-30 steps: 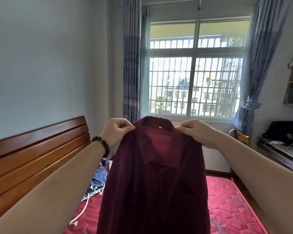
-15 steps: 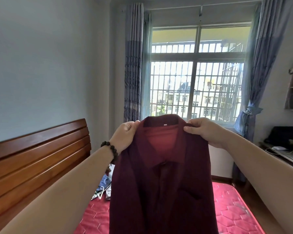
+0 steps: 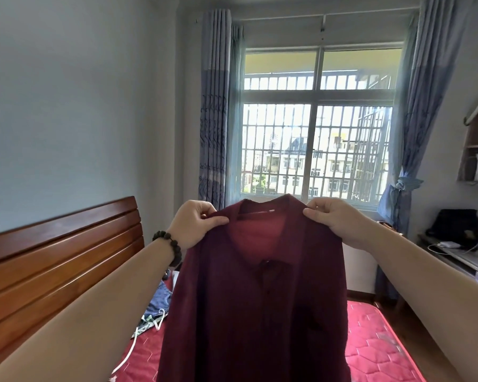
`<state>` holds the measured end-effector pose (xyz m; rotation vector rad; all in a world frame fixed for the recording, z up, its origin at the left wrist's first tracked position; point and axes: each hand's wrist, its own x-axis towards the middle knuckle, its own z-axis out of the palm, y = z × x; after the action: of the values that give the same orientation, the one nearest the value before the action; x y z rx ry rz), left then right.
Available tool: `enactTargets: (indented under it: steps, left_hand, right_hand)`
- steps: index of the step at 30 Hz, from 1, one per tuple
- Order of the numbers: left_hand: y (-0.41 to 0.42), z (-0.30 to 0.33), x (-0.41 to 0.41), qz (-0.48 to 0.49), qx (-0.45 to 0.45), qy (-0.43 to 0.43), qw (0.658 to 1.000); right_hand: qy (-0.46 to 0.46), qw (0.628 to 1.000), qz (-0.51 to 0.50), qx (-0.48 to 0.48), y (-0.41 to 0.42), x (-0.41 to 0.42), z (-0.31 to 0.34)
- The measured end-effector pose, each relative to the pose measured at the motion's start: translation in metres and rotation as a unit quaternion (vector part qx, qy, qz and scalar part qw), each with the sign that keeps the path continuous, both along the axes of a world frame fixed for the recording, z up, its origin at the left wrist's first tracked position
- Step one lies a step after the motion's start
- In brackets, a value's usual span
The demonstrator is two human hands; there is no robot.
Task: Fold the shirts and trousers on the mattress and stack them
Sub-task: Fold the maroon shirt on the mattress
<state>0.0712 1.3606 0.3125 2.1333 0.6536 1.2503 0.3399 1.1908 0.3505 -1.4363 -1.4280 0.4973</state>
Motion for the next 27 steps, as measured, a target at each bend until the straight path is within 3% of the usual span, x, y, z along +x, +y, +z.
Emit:
enactTargets:
  steps: [3,6,9,13,16,19,23,27]
  left_hand:
    - [-0.002,0.001,-0.001,-0.002,-0.009,-0.012,1.000]
    - [-0.005,0.004,0.000,0.004,-0.026,-0.053,0.998]
    - [-0.007,0.010,0.002,0.005,-0.039,-0.085,0.996]
    - [-0.009,0.017,-0.002,-0.001,-0.019,-0.051,0.999]
    - [-0.006,0.022,-0.015,-0.035,0.019,0.069,0.997]
    - [-0.003,0.023,-0.022,-0.004,0.086,0.146,0.985]
    - [-0.004,0.013,-0.019,0.079,0.143,0.105,0.981]
    - [-0.005,0.006,-0.018,0.077,0.096,0.070,0.990]
  right_hand:
    - [-0.084,0.995,-0.048,0.031,0.000,-0.003,0.001]
    - [-0.208,0.969,-0.113,0.075,0.002,-0.006,0.002]
    - [-0.268,0.948,-0.132,0.110,0.004,-0.009,0.003]
    - [-0.252,0.960,-0.104,0.062,-0.002,-0.002,0.005]
    - [-0.205,0.977,-0.051,-0.002,-0.014,0.008,0.008]
    - [-0.237,0.968,-0.077,0.022,-0.019,0.012,0.008]
    - [-0.266,0.952,-0.124,0.082,-0.012,0.005,-0.004]
    - [-0.296,0.931,-0.180,0.119,-0.003,0.003,-0.014]
